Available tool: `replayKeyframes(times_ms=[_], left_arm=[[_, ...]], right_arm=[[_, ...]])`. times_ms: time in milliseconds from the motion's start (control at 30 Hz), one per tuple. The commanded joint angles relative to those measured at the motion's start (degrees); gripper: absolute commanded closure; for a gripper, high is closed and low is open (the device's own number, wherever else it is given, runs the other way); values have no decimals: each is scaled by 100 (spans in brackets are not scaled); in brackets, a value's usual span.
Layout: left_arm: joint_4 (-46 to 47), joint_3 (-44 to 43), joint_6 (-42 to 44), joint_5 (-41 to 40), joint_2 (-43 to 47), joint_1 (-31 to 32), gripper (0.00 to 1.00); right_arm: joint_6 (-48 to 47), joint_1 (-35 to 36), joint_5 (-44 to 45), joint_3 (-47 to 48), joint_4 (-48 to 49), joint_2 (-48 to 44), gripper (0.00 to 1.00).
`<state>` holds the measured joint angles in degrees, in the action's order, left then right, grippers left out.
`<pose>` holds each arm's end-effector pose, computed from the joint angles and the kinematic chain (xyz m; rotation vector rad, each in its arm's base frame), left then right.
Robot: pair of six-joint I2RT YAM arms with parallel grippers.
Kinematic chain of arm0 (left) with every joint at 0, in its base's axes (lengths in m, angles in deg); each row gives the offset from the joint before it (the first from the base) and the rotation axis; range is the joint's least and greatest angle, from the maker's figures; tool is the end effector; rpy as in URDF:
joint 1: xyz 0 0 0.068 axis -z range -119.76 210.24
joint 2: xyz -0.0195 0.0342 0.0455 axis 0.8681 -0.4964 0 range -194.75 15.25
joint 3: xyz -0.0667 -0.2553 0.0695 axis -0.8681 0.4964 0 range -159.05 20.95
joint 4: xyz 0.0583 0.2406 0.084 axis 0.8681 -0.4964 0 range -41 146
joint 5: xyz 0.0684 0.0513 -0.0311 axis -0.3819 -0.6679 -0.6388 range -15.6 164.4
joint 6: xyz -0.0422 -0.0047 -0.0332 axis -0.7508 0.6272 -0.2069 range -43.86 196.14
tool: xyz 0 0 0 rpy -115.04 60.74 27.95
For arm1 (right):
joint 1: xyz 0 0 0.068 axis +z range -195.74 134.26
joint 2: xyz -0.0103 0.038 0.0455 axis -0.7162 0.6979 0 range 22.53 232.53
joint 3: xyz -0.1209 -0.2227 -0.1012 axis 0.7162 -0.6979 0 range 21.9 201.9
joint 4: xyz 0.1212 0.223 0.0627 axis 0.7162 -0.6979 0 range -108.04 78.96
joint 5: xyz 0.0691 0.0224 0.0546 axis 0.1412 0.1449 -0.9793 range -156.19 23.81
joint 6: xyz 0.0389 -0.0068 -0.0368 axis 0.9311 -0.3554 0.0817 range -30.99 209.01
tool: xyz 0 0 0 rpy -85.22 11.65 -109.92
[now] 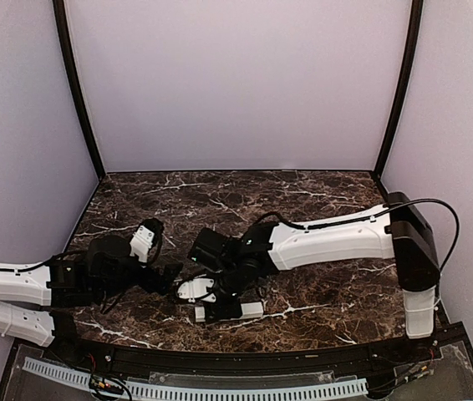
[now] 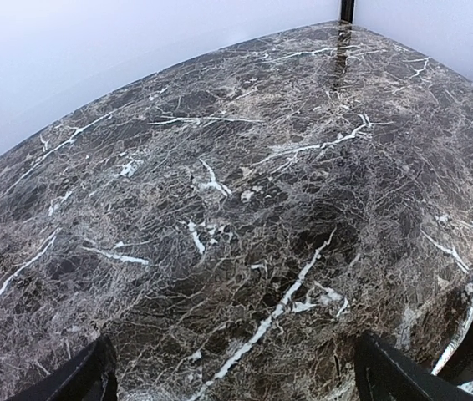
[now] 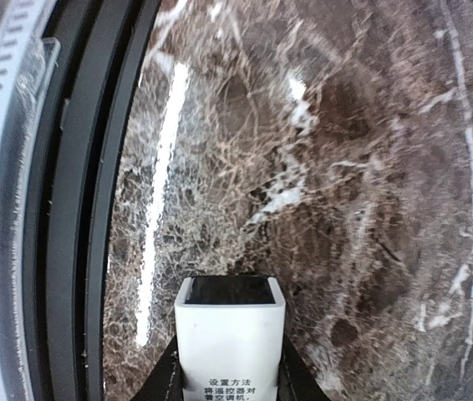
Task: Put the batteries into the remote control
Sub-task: Pick up the remote control from the center of the board, then pass from the right arm to the left
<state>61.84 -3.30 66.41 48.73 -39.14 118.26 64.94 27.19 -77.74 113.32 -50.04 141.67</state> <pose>0.1217 -0.1657 0.2134 0.5342 1.8914 -0.3322 0.1212 0.4192 0.1832 -2.1450 1.8194 0.4986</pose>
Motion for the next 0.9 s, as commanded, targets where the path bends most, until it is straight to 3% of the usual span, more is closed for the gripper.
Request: replayKeyframes(times_ms=[0,233,467,633,867], left_arm=[[277,4,311,79,8,-23,2],[687,-225,996,522,-125,-18,5],[1503,-575,1492,2601,-149,-10,8],[2291,-1024,1350,3841,-476,-10,7],[3315,-1679,592,4318,-1073,-10,2]], right_arm=[[420,-350,-510,-91,342,-907,100],[1337,-1086,-1501,-491,1288,-2207,100],[2258,-1570,-1974,-942,2725,-3343,100],[2705,-1679,-2184,-1078,3480,-3754,100],[3083,-1719,-2524,-1113,4065,-3889,100]])
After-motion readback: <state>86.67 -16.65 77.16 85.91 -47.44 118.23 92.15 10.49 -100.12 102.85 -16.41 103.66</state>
